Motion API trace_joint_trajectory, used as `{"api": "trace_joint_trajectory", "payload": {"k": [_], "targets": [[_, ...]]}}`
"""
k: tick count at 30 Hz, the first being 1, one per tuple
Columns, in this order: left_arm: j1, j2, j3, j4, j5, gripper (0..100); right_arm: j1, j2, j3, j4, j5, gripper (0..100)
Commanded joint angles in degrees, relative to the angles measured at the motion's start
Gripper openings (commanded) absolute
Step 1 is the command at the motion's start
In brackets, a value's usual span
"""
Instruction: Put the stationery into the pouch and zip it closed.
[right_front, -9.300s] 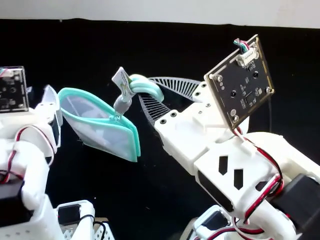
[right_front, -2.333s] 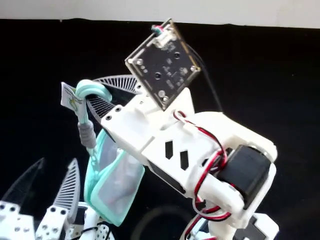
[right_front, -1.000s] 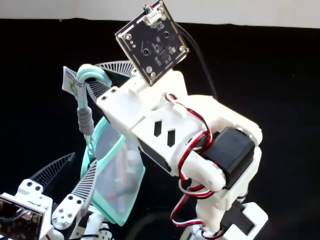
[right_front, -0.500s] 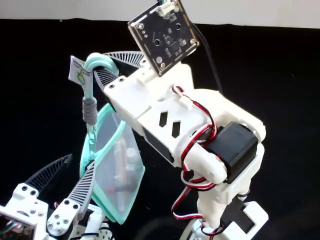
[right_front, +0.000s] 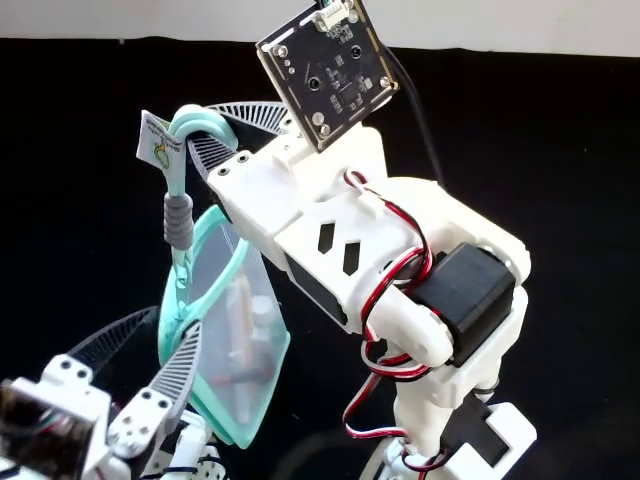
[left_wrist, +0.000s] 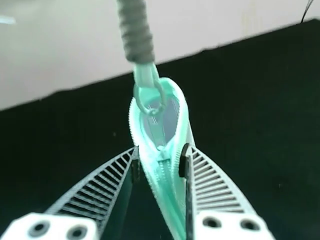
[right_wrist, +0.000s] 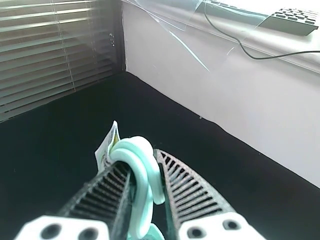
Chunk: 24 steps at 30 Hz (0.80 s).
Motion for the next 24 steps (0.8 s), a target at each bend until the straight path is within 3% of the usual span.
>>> {"api": "trace_joint_trajectory", "payload": {"k": [1,20,24], "targets": [[-0.75,0.22,1.71,0.70,0.00,16,0.92,-0.22,-1.71,-1.19,0.44,0.6],[-1.10,-4.09,8.22,0.70,0.00,15,0.92,-0.57,-1.71,-0.40,0.44,0.6],[-0.92,-4.53,8.40,0.35,-0.35,7,0.92,-0.57,-1.71,-0.40,0.44,0.6]]}}
